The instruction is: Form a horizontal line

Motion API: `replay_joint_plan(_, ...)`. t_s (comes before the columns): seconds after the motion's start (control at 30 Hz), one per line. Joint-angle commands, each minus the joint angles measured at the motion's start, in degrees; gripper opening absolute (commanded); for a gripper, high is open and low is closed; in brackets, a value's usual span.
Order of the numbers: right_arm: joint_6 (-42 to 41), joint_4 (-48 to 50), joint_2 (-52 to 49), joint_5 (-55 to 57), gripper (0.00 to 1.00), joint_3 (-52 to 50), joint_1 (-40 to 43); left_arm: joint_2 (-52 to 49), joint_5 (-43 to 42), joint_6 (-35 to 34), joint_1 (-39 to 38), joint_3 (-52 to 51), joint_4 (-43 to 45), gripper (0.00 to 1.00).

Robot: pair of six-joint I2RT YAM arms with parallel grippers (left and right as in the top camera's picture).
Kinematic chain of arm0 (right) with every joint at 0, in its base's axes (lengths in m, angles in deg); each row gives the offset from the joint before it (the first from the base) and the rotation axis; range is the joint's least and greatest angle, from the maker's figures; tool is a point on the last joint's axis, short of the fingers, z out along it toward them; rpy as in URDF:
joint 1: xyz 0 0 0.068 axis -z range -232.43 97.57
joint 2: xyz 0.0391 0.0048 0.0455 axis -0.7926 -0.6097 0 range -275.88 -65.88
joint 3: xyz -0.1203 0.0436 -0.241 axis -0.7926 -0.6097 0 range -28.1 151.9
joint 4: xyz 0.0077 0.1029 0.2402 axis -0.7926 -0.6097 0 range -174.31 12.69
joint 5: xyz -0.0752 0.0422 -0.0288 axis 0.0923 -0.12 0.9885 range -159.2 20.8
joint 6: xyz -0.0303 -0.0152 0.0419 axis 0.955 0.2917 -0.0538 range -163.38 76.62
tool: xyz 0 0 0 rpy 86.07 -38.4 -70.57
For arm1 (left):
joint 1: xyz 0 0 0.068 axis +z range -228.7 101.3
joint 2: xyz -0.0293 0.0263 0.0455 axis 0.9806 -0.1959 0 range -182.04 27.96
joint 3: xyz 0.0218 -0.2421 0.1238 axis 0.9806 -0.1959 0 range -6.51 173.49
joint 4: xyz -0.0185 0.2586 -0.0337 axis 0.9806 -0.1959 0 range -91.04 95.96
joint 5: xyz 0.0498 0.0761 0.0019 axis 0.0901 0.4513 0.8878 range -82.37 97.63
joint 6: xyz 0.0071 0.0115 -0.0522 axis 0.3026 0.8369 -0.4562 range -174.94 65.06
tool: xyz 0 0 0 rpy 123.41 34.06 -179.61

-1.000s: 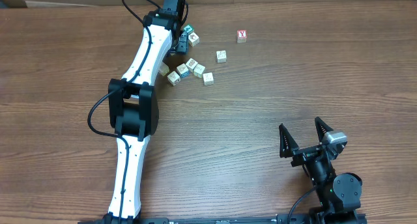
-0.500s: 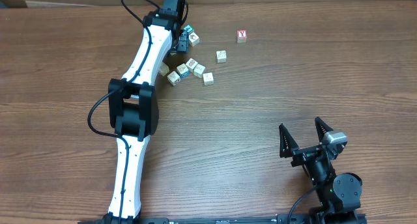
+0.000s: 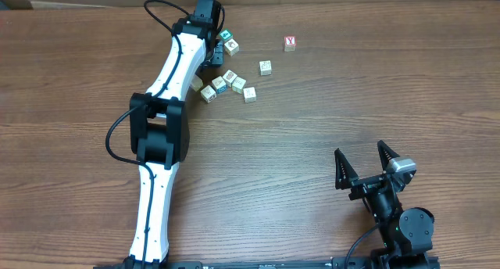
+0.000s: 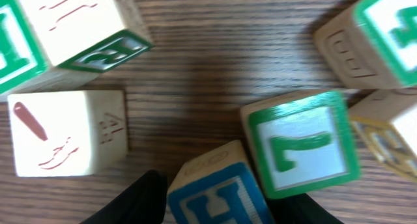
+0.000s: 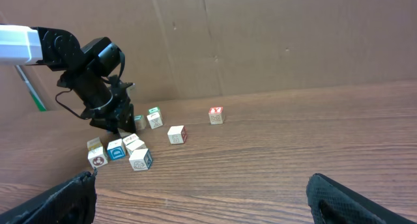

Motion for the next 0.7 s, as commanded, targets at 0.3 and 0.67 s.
replay_joint_plan(0.3, -0.2, 0.2, 0.3, 0.4, 1.0, -0.6, 0.2, -0.9, 1.0, 3.1, 2.0, -1.3, -4.5, 0.49)
replay_joint_plan(0.67, -0.2, 0.2, 0.3, 0.4, 1.0, -0.6, 0.2, -0.9, 0.8, 3.1, 2.0, -1.3, 1.8, 0.51)
